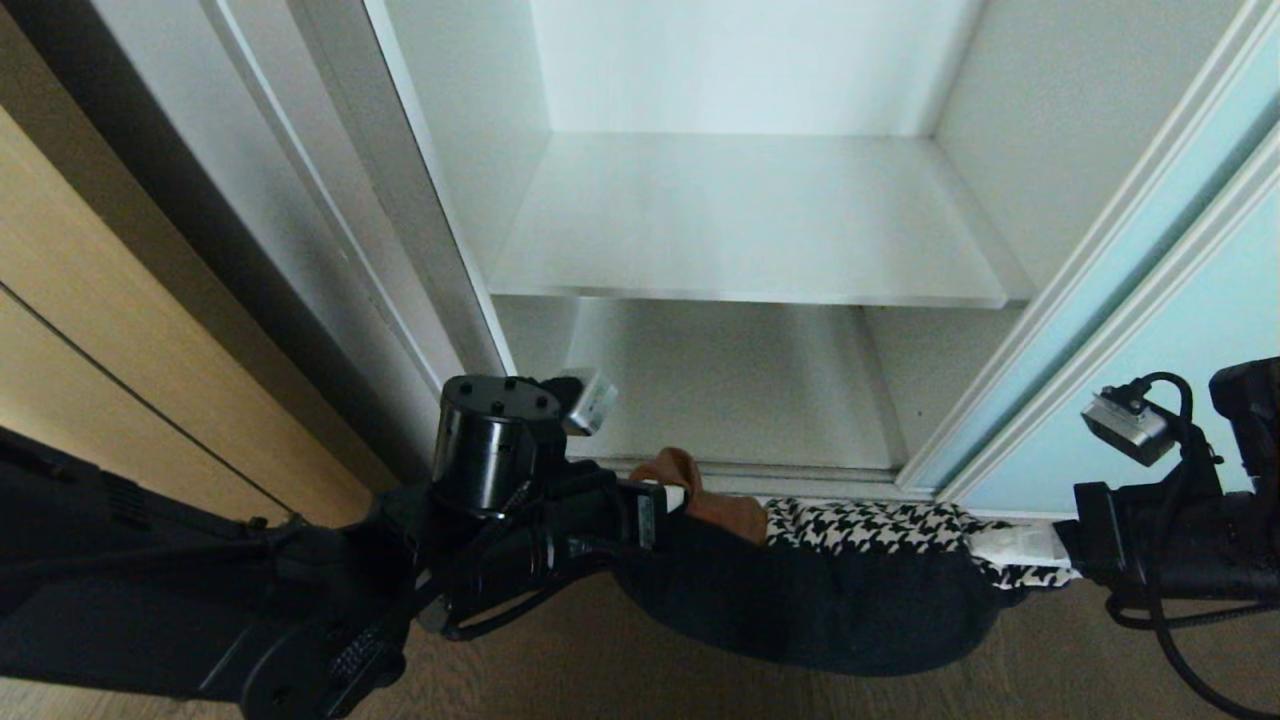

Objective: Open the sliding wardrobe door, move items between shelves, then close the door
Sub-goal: Place the pillow on the lower shelf

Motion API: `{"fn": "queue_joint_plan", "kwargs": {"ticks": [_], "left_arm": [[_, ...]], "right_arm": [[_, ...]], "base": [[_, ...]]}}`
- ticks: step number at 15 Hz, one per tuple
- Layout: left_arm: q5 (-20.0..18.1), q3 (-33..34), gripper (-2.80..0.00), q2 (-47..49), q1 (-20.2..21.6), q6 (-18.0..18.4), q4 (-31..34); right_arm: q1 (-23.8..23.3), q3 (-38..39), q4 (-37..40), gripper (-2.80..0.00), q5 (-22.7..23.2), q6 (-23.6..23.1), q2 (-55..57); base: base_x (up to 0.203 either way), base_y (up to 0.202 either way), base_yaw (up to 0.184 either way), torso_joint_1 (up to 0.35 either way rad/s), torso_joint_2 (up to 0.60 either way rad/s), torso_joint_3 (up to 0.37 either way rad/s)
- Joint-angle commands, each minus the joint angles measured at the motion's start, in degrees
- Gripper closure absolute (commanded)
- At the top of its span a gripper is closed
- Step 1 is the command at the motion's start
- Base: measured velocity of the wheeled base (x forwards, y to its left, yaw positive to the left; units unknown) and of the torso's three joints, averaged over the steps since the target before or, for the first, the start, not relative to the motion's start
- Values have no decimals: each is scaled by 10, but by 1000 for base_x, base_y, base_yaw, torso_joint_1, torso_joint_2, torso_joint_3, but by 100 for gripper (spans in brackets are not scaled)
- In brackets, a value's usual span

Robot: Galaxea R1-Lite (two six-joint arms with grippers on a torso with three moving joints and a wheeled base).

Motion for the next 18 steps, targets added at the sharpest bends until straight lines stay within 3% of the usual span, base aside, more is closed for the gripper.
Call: {"fn": "queue_joint_plan", "kwargs": {"ticks": [1,14,18], "left_arm": [[0,-1,0,0,0,-1,-2],[4,1,0,1,0,2,-4],[5,7,0,-2,1,4,-4]], "right_arm": [[0,0,0,0,2,1,3],[0,2,0,0,2,1,13],[3,2,0,0,3,1,17]], "base": [[0,0,0,2,2,-193],[0,0,0,1,5,-194],[0,0,0,1,-1,-29]]}}
